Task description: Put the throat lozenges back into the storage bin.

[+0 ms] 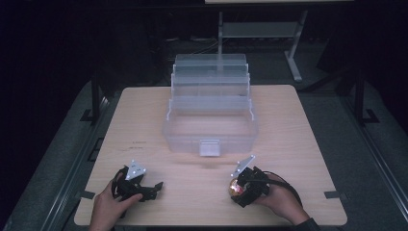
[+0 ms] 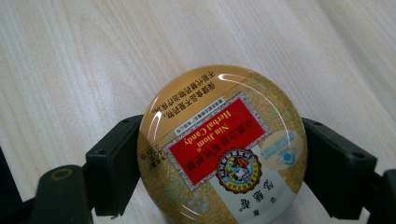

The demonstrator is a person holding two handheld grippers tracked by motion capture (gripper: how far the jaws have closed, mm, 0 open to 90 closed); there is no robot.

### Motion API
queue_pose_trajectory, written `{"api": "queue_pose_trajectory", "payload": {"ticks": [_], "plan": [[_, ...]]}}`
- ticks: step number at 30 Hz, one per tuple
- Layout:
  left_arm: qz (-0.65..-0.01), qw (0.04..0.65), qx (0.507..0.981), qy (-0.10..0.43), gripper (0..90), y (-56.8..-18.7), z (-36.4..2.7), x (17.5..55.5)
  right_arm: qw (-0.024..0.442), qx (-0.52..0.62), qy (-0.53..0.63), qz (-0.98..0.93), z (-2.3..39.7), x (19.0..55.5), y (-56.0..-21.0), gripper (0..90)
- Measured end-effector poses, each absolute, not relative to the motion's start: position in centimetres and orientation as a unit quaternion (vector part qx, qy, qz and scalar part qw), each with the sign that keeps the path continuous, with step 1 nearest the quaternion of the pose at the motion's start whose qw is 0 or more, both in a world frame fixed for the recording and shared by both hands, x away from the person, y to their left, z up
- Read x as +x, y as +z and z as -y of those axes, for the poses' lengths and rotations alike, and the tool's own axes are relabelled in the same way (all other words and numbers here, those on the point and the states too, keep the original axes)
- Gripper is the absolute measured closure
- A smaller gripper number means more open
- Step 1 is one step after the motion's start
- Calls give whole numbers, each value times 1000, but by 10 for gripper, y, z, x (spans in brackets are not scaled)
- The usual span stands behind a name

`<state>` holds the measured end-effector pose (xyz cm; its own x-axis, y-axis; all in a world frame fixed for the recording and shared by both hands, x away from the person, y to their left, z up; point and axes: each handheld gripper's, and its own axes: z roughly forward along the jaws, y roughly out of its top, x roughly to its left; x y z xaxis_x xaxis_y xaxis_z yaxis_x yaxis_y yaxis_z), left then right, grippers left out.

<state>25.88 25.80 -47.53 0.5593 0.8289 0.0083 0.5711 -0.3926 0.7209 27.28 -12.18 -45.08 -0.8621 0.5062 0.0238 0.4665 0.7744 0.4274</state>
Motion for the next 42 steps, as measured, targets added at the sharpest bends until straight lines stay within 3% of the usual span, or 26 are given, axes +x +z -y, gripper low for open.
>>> {"api": "queue_pose_trajectory", "payload": {"ticks": [42], "plan": [[-431,345,812,187,106,-475,-258,259,66,296,228,-925,148,287,-425,195]]}}
